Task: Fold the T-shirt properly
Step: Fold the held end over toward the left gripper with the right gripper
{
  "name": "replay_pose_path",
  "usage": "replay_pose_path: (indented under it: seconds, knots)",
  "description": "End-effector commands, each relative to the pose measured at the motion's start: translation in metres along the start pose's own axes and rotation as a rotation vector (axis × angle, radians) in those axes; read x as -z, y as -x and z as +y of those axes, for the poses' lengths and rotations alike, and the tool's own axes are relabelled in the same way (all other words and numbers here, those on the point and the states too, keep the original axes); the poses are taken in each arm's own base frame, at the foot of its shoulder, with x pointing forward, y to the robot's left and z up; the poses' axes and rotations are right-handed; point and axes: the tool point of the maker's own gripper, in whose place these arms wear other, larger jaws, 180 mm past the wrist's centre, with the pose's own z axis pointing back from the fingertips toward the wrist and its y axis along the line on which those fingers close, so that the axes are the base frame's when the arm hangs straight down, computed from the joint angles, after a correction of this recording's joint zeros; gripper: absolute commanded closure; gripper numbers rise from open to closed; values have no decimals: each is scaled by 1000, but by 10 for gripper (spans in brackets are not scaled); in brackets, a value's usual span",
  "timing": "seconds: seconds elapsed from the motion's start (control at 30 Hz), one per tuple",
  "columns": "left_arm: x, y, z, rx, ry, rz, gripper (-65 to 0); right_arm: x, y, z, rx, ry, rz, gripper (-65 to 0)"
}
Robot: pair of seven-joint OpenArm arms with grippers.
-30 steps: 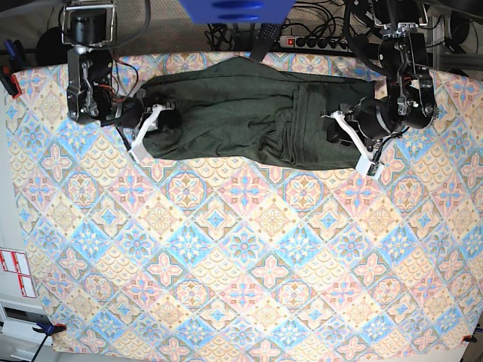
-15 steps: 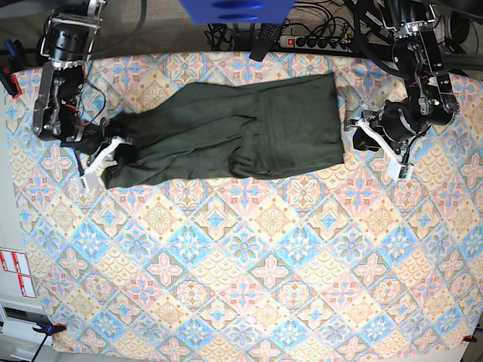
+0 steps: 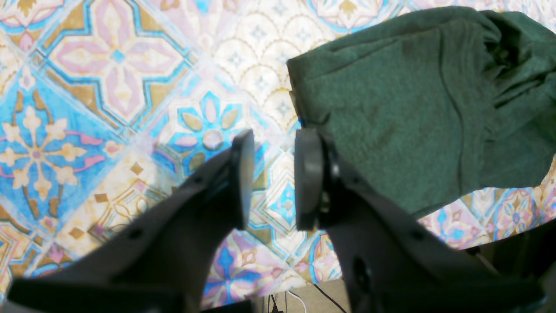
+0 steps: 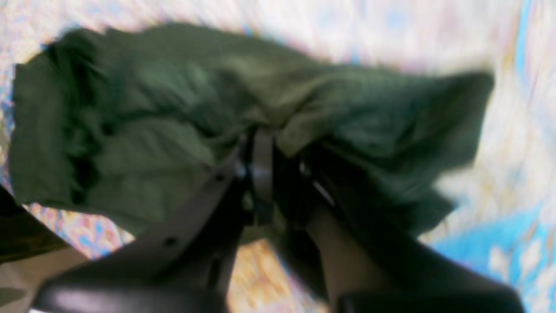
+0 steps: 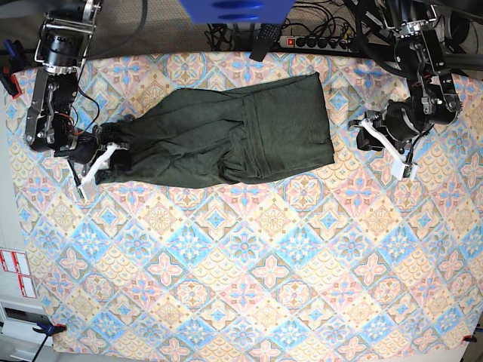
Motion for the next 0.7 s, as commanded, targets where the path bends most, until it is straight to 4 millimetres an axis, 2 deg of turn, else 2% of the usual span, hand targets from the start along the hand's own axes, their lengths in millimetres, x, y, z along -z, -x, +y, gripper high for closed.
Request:
replay_pose_path:
  seconds: [0.0, 0.07, 0.2, 0.33, 0.43, 0.5, 0.67]
  knots:
    - [-5, -12, 0, 20, -1, -39, -146, -2, -5, 12, -40, -28, -18, -35]
    - [-5, -12, 0, 20, -1, -39, -146, -2, -13, 32, -106, -57, -33, -35]
    - [-5, -12, 0, 20, -1, -39, -146, 8, -24, 84, -221, -153, -47, -35]
    - [-5, -11, 1, 19, -2, -38, -146, 13, -25, 129, -327, -241, -44, -36]
    - [-6, -5, 2, 17, -7, -24, -146, 19, -31, 154, -373, -293, -56, -36]
    - [-8, -3, 7, 13, -18, -20, -146, 22, -34, 164, -387, -315, -58, -37]
    - [-12, -3, 15, 9, -40, -21, -146, 33, -27, 203, -390, -406, -54, -37]
